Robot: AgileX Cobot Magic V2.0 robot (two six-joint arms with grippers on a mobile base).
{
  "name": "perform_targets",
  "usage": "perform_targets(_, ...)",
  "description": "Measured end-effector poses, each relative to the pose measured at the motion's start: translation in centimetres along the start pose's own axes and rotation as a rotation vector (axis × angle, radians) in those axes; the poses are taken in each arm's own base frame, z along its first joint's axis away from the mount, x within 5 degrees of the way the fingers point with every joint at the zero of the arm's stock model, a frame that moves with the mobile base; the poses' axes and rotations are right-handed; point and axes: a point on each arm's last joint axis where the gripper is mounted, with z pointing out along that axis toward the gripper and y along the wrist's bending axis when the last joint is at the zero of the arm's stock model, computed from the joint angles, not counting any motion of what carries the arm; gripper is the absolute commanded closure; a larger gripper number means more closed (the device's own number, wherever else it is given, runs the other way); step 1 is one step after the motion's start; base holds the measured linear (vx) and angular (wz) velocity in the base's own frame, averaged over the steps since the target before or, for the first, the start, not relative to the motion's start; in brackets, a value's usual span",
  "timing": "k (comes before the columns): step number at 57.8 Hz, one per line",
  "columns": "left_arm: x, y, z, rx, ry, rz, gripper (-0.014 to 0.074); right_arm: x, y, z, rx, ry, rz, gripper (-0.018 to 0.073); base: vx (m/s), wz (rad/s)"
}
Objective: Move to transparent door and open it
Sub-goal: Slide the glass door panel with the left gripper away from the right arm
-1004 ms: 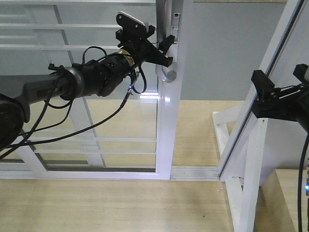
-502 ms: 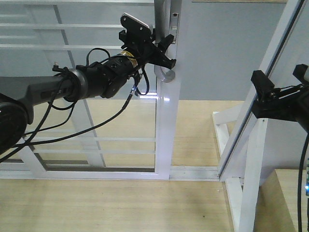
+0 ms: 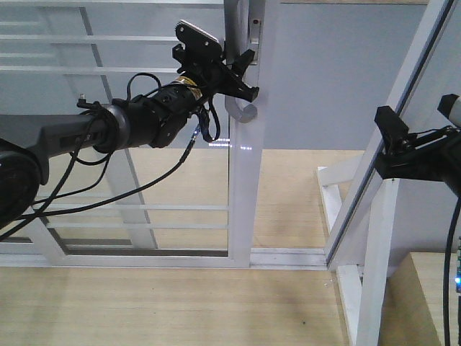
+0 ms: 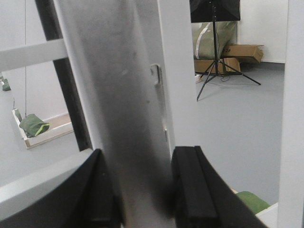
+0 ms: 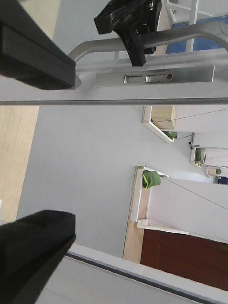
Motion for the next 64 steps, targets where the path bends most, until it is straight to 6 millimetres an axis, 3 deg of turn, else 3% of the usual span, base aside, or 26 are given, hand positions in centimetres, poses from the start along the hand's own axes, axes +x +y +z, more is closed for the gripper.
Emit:
perform_targets(13,0.1,1.2,-0.5,-0.017,-0.010,0.007,0.0603,0.0,0.0,0.0,0.001,0.000,0.000,-0.0015,0.00,0.00)
perform_targets(25,0.1,3.1,-2.7,-0.056,0.016,0.010,0.0603,0.0,0.0,0.0,0.000,0.001,0.000,-0.0015,0.00,-0.01)
perform_targets(56,1.5,11.8,-8.3,-0.322,0.010,-0.065,0.0588,0.0,0.0,0.0,0.000,0.001,0.000,-0.0015,0.00,0.01)
perform_targets(64,1.7,14.0,-9.2,-0.385,0.003,-0.078,0.0537,0.0,0.0,0.0,0.000,0.001,0.000,-0.0015,0.00,0.02)
